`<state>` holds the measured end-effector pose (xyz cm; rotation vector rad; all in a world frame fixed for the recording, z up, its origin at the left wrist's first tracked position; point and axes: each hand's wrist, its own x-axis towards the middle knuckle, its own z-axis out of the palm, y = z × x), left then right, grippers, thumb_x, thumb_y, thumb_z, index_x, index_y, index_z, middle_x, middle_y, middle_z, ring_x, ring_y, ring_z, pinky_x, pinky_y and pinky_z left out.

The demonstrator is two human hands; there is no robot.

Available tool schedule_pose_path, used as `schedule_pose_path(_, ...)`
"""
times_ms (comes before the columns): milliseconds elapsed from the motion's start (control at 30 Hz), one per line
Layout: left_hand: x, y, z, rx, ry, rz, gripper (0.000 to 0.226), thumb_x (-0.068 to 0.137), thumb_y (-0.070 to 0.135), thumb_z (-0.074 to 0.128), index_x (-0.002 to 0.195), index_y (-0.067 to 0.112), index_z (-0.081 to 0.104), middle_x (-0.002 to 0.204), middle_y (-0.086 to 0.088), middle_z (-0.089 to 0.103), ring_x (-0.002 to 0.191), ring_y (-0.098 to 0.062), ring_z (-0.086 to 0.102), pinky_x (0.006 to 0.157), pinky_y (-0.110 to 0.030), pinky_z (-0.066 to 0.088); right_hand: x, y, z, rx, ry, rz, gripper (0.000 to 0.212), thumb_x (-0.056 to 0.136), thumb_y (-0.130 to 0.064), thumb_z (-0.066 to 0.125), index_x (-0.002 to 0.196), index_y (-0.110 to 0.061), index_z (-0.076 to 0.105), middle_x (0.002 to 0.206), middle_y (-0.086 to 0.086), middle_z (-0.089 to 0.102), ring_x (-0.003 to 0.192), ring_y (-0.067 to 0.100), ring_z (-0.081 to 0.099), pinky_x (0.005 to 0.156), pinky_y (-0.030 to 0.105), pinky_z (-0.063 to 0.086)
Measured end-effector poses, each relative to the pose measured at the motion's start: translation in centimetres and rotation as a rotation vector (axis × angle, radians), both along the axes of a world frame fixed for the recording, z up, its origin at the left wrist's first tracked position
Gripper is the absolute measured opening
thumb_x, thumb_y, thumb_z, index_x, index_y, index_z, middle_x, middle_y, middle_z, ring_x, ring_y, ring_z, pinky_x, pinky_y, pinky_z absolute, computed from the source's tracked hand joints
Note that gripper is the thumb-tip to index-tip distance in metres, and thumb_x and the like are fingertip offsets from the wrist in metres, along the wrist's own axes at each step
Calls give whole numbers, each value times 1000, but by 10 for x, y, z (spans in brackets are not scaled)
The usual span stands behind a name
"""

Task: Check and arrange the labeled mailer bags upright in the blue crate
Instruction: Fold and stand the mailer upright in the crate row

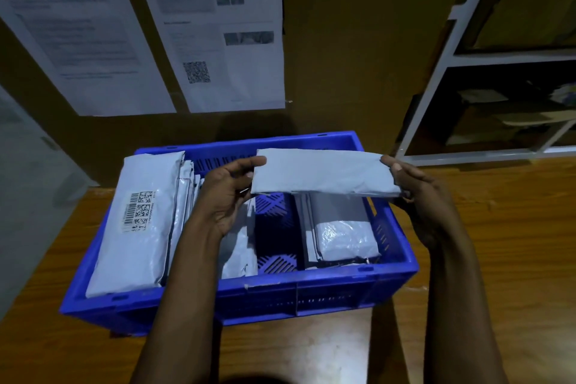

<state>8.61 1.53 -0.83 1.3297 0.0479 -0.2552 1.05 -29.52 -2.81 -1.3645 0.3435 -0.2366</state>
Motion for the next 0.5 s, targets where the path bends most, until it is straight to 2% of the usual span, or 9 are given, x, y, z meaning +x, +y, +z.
schedule_pose_path(100, -3, 0, 1, -22, -58, -2, 33, 92, -13, 53, 117, 1, 68, 95, 4, 79, 88, -9, 76, 68, -21, 59, -3, -10, -1, -2, -21, 57, 36, 104, -3, 51, 125, -20, 74, 128, -6, 72, 124, 19, 65, 84, 28, 60)
schedule_pose_path(200, -3, -1, 0, -31, -97, 31, 33, 90, -13, 57, 118, 0, 68, 96, 4, 79, 90, -9, 76, 70, -21, 60, -9, -18, -3, -25, -87, 105, 46, 100, 9, 49, 132, -17, 69, 138, -7, 67, 131, 16, 61, 94, 32, 60)
schedule_pose_path(267, -3, -1, 0, -17, -137, 45, 31, 89, -13, 58, 114, 1, 69, 96, 6, 79, 91, -8, 75, 75, -24, 62, -12, -21, -4, -44, -140, 132, 42, 96, 4, 57, 133, -15, 67, 138, -4, 67, 125, 17, 65, 92, 31, 60)
schedule_pose_path(333, -4, -2, -1, -5, -173, 56, 34, 87, -17, 58, 105, 7, 74, 92, 7, 79, 88, -9, 75, 81, -29, 62, -14, -20, -4, -73, -167, 145, 46, 85, -11, 72, 130, -17, 68, 134, -1, 70, 121, 18, 68, 90, 30, 60)
schedule_pose_path(367, -4, -2, -1, 0, -188, 65, 37, 87, -18, 57, 97, 11, 78, 87, 5, 79, 83, -9, 75, 80, -29, 63, -14, -20, -5, -86, -161, 144, 48, 80, -15, 75, 128, -18, 69, 130, 0, 72, 118, 19, 69, 89, 30, 60)
schedule_pose_path(433, -2, -3, -3, 14, -206, 100, 40, 88, -18, 56, 86, 15, 80, 76, 3, 77, 71, -11, 73, 71, -27, 62, -13, -18, -7, -111, -136, 125, 45, 83, -11, 73, 128, -18, 69, 122, 2, 75, 111, 21, 73, 87, 31, 61)
schedule_pose_path(500, -1, -3, -5, 18, -211, 116, 23, 89, -13, 62, 92, 5, 75, 73, -3, 75, 63, -16, 68, 64, -26, 60, -12, -17, -8, -149, -108, 83, 40, 90, -10, 71, 130, -13, 68, 116, 3, 77, 108, 23, 74, 84, 31, 62)
